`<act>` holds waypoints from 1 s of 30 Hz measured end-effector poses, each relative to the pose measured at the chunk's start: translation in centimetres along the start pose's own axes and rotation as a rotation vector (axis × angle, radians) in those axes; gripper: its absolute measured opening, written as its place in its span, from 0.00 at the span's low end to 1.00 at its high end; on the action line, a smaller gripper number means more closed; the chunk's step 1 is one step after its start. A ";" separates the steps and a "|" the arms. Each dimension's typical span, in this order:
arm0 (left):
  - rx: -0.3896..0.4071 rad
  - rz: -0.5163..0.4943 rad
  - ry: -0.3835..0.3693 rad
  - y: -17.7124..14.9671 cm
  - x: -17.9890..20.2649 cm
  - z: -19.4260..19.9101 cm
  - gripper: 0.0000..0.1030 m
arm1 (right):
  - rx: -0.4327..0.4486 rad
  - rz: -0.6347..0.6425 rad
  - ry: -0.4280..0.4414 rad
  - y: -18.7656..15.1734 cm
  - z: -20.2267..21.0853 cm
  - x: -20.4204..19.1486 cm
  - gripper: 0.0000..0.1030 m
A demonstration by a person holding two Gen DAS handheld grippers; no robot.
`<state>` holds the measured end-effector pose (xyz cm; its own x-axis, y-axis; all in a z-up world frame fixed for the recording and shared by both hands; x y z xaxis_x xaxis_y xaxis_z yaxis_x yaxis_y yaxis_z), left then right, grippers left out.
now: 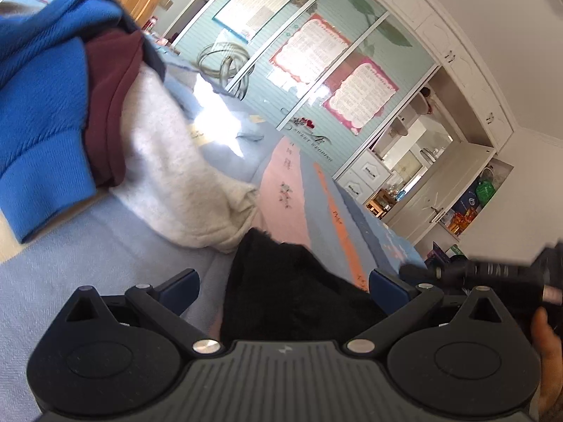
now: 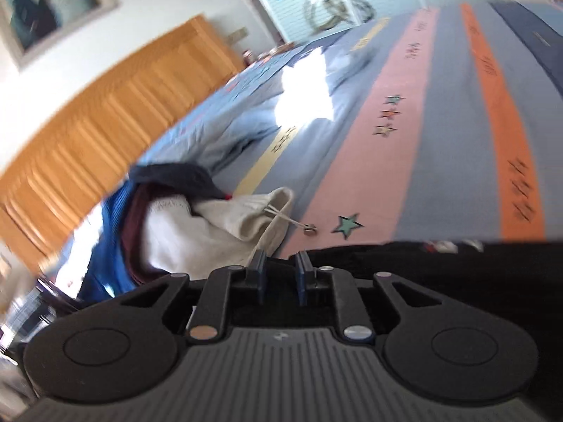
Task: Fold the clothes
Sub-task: 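Grasp the black bundle with the left gripper beside the right gripper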
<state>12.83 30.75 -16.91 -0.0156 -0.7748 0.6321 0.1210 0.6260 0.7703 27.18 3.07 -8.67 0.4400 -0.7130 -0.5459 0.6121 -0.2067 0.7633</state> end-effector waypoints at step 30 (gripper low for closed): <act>-0.141 0.121 -0.053 -1.4 -1.0 -11.4 0.99 | -0.012 -0.543 0.075 -4.8 -8.6 6.1 0.29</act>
<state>24.00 29.63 -19.54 -0.0445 -0.6866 0.7256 0.2630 0.6927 0.6716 32.55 5.48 -18.60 0.1040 -0.4566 -0.8836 0.7715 -0.5236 0.3614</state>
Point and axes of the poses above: each gripper's, at about its wrist camera, not at the fingertips, and z roughly against the way its jaws point, x to its right, y to its top, the point moved 4 cm from there along -z, roughly the way its jaws point, and after that the axes turned 14 degrees about x, right-handed, at the moved point
